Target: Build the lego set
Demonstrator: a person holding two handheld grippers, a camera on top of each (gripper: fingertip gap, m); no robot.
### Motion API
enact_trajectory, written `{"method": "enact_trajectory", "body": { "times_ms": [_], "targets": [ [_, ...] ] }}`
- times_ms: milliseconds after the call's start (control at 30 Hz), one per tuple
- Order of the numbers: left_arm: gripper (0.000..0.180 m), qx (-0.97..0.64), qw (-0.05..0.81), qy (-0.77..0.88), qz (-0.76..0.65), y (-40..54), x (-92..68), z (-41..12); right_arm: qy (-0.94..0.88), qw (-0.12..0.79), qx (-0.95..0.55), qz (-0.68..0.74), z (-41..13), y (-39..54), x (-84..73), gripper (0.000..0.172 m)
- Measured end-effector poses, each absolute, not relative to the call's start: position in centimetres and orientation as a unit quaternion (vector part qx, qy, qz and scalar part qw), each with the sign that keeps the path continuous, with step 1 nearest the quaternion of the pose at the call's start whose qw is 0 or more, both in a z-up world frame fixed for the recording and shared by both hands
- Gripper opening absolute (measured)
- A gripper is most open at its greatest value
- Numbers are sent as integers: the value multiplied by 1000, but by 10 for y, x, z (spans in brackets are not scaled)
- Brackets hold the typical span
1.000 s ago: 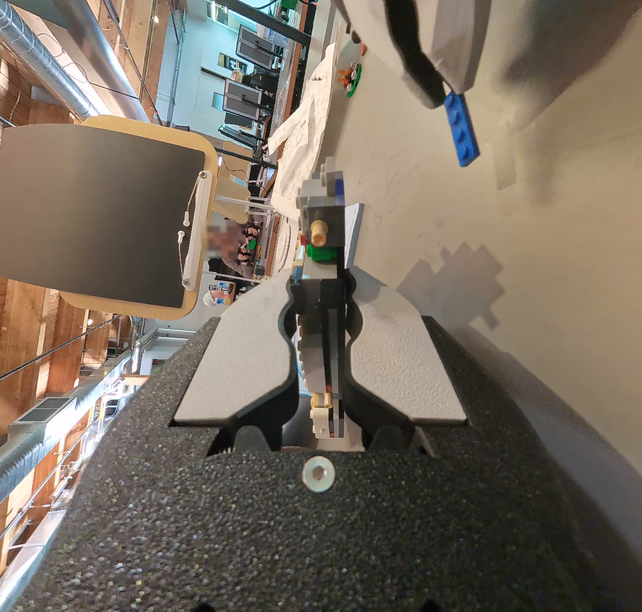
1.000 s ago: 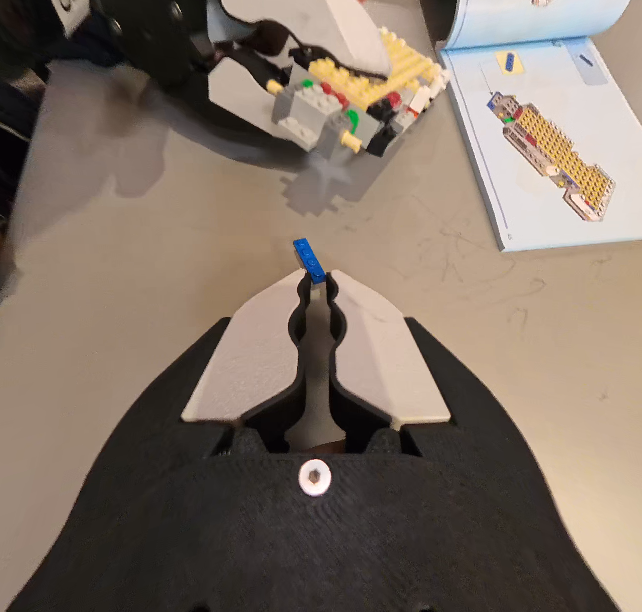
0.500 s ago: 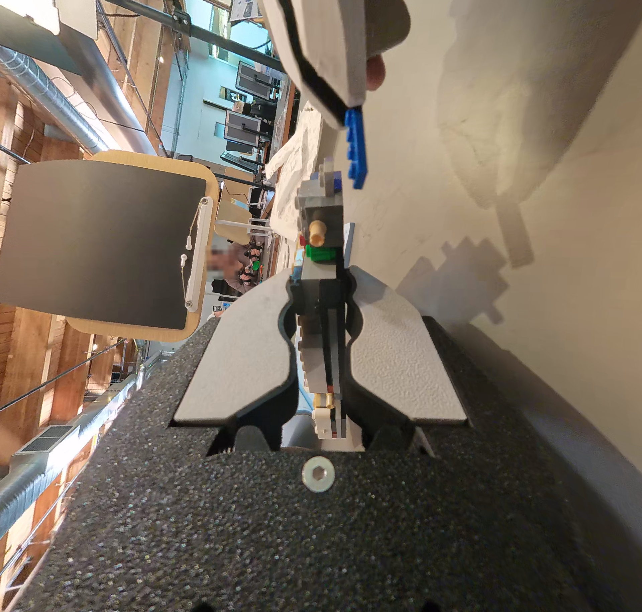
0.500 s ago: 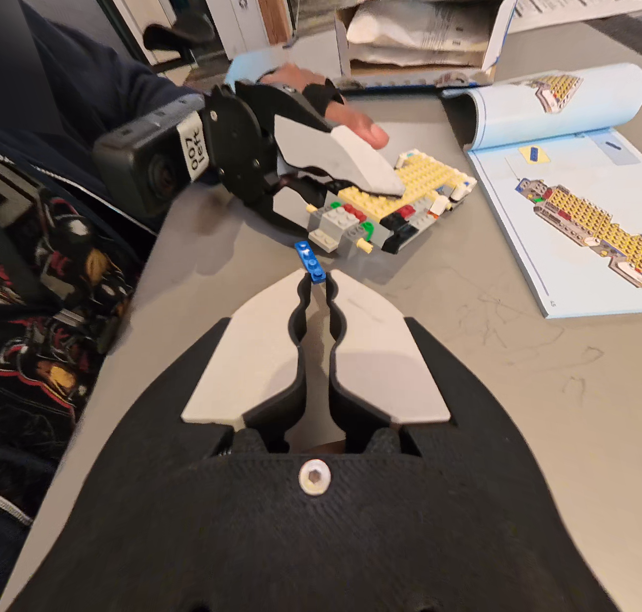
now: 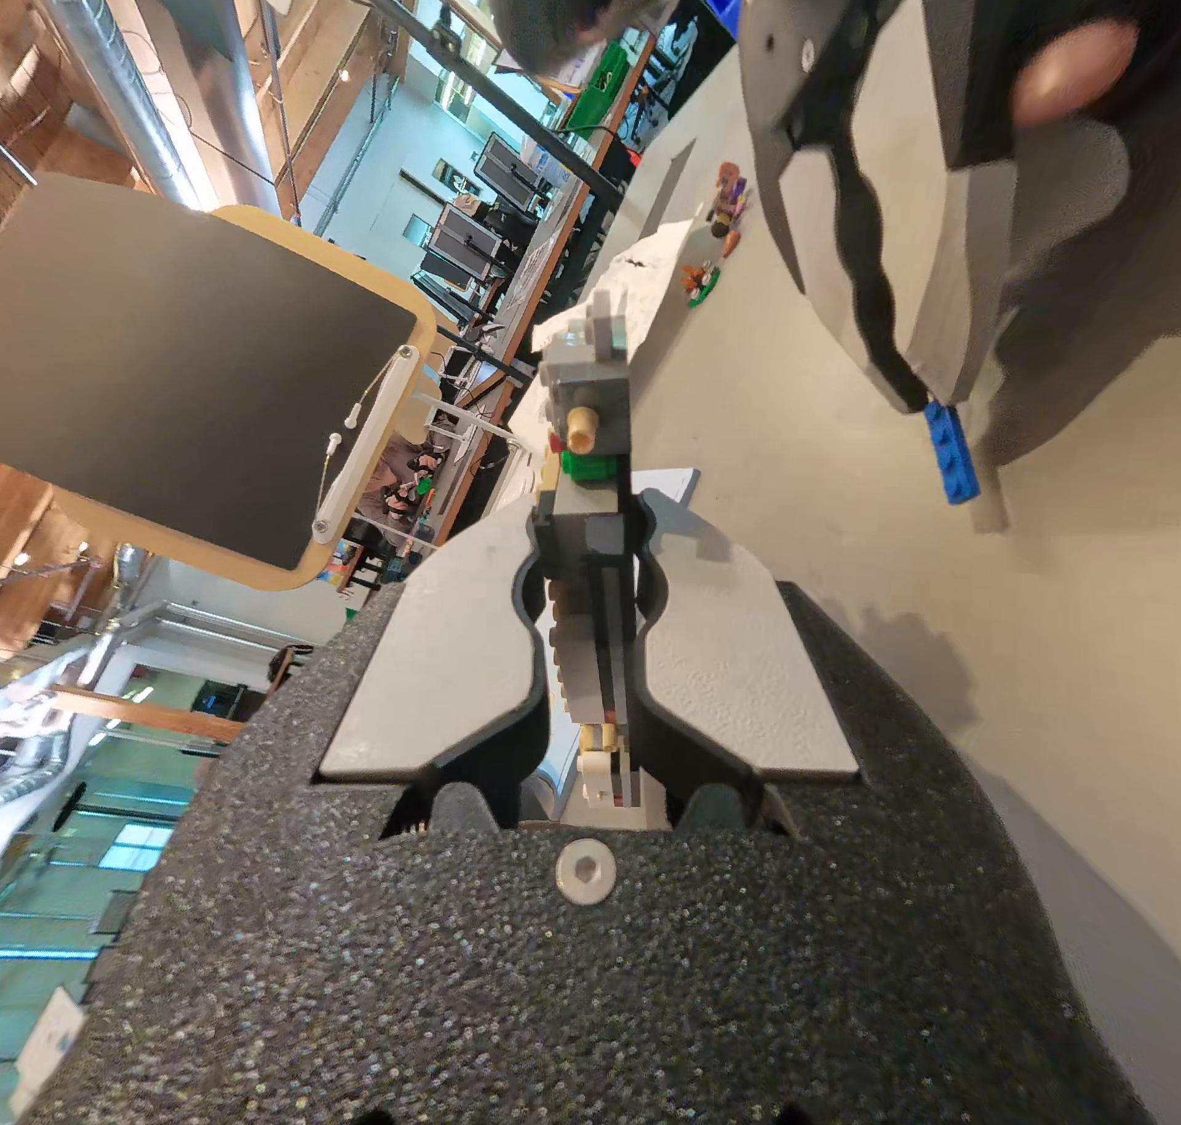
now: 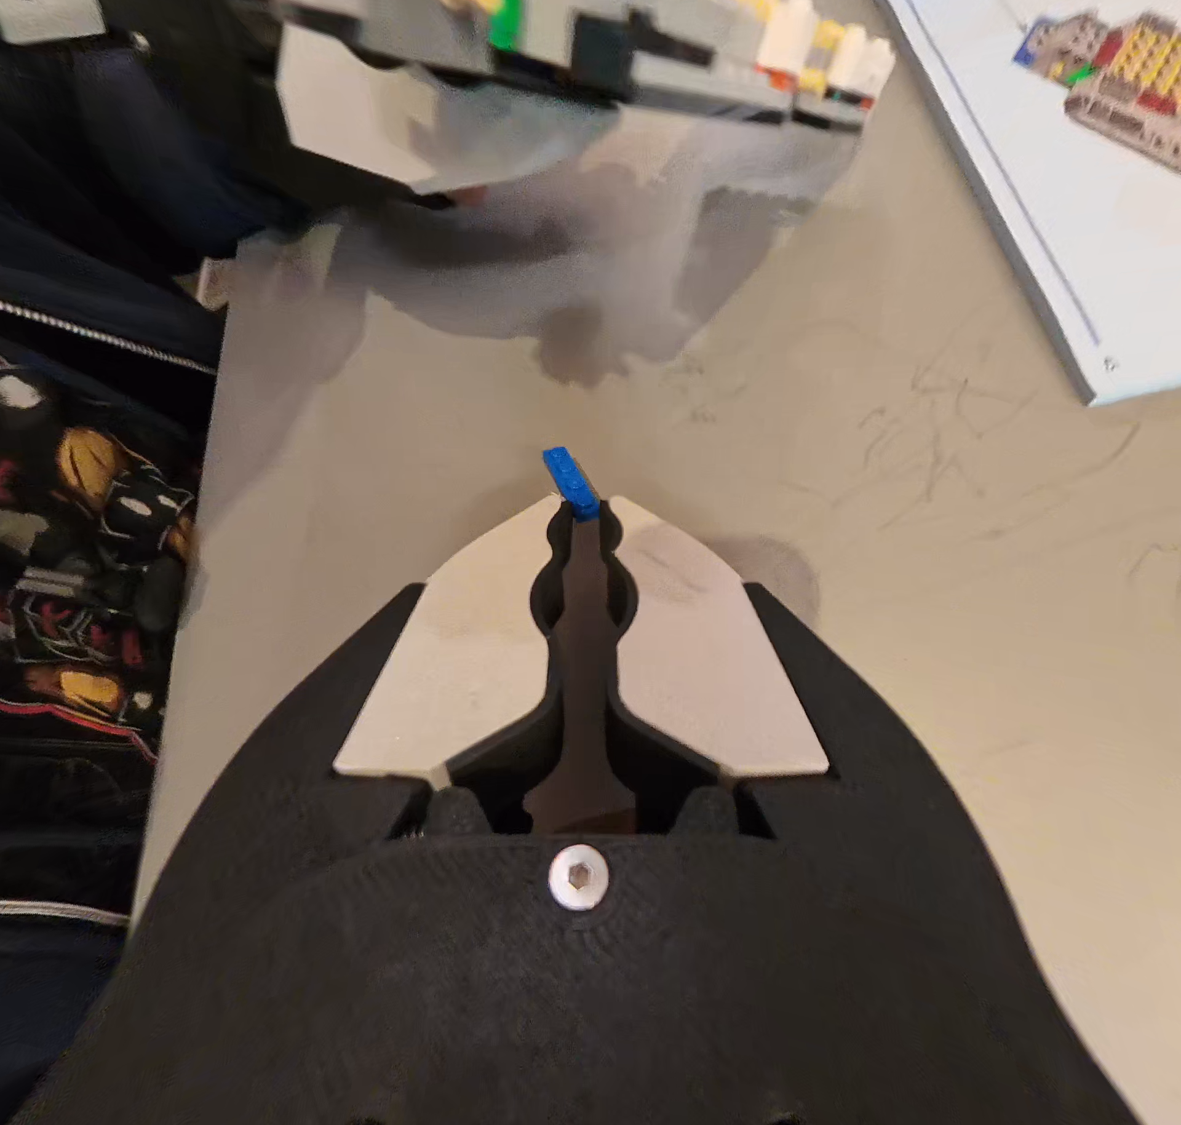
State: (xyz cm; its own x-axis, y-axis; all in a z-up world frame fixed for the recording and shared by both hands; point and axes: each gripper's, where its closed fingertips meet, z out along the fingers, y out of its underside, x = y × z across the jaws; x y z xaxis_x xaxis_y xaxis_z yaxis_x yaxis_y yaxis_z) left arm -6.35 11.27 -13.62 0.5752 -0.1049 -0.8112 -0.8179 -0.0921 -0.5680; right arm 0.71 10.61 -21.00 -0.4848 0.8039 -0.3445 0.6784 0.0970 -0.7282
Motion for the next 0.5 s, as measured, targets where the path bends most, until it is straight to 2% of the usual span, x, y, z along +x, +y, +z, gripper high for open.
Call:
{"method": "enact_trajectory", "body": {
  "times_ms": [200,500],
  "targets": [
    [24,-703,592,320,231,110,-58,-131,-701,-3,-555,448,-216,107,9,8],
    [24,-746,616,246,57,106,-51,-121,-694,28,-590,412,-221,120,-2,8]
  ]
}}
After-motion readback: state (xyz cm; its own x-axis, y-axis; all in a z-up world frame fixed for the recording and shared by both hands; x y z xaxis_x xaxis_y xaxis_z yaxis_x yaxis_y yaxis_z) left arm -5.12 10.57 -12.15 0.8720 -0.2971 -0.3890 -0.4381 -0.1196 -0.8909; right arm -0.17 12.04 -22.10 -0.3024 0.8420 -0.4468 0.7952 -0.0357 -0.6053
